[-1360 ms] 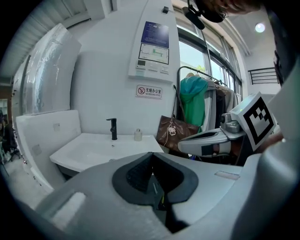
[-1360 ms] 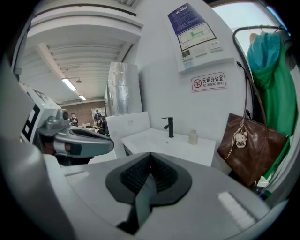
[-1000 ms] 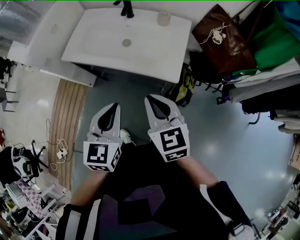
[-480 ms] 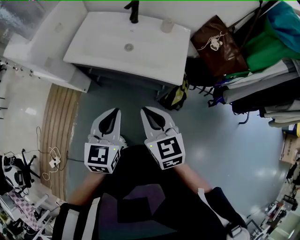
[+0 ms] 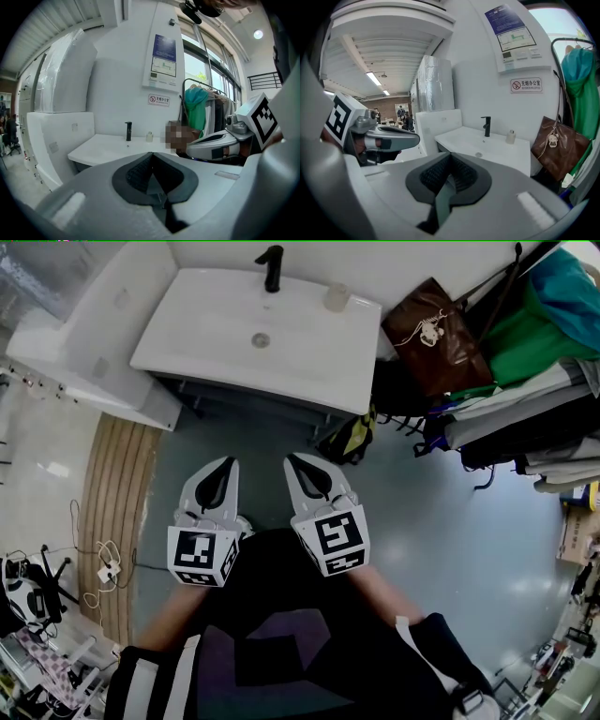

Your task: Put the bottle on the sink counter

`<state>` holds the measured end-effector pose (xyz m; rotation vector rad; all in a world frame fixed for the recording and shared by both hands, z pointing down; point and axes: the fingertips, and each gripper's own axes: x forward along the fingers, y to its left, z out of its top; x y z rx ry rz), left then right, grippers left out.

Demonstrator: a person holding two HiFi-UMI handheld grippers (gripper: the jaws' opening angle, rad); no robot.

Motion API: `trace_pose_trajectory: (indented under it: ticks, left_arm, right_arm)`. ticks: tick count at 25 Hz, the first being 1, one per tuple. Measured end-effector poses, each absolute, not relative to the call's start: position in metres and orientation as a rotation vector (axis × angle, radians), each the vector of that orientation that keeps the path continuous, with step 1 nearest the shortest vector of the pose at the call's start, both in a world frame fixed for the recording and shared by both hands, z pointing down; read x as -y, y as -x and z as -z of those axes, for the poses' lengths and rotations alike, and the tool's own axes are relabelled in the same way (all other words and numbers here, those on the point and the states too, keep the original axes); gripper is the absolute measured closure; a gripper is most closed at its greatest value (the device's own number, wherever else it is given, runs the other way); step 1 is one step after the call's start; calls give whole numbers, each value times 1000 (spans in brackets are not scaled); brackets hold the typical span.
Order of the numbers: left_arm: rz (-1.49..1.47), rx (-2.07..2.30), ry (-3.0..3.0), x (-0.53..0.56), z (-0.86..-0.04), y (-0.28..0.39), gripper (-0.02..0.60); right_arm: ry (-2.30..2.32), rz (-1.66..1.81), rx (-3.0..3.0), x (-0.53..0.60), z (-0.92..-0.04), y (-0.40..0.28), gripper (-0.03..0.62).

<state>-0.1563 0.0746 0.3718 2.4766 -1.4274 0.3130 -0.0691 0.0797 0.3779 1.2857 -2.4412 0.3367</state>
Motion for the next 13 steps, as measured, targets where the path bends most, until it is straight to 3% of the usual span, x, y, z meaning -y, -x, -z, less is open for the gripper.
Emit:
trace_pose_trajectory:
  ticks: [13]
  left_arm:
    - [-321, 1448, -2455, -75, -373, 159, 580]
  right_arm:
    - [-1250, -345, 2451, -79, -382, 71, 594]
